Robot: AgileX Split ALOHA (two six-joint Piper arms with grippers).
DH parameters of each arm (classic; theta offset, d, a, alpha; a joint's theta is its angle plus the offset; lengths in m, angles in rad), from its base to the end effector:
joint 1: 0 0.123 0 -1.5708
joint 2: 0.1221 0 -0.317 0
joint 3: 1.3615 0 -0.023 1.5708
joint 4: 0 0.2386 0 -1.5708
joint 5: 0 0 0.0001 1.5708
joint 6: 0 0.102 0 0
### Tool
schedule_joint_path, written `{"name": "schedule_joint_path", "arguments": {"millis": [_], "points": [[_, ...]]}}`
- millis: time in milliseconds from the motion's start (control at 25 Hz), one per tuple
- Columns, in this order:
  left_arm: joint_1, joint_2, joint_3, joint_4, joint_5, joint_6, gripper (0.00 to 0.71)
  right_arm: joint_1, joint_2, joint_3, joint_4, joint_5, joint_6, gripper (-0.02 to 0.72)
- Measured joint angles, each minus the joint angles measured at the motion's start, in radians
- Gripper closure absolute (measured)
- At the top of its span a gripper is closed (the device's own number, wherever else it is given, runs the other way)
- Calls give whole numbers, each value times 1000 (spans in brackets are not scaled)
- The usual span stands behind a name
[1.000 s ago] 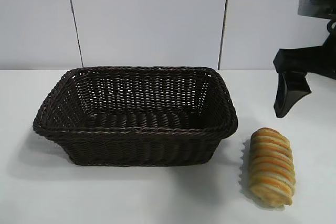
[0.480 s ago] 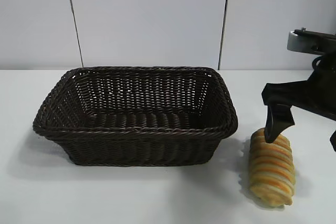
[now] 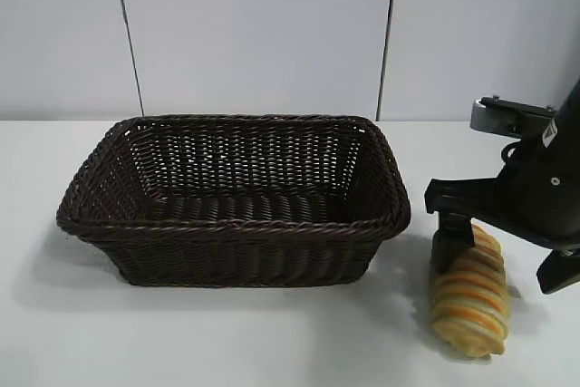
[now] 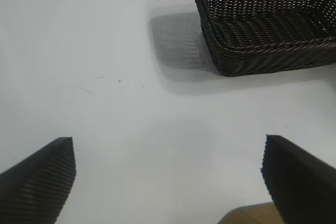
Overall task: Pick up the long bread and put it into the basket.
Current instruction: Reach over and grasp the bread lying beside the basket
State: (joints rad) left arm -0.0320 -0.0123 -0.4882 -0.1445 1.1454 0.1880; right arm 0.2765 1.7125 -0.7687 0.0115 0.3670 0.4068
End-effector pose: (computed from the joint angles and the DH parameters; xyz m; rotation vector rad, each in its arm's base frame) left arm -0.0437 -0.0120 0.2559 0.2469 2.1059 -0.0827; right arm 0.2798 0.0798 0.1679 0.1971 2.8044 0.1731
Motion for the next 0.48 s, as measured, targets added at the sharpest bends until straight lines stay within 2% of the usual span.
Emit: {"name": "schedule_joint_path", "arguments": {"millis": [200,280,480], "points": [[0,0,0,0,0,0,16,0,3,0,0,0,9,612],[0,0,0,0,0,0,16,0,3,0,-1,0,9,638],[0,0,0,0,-2,0,16,0,-39,0,-3,17,10,640]]}}
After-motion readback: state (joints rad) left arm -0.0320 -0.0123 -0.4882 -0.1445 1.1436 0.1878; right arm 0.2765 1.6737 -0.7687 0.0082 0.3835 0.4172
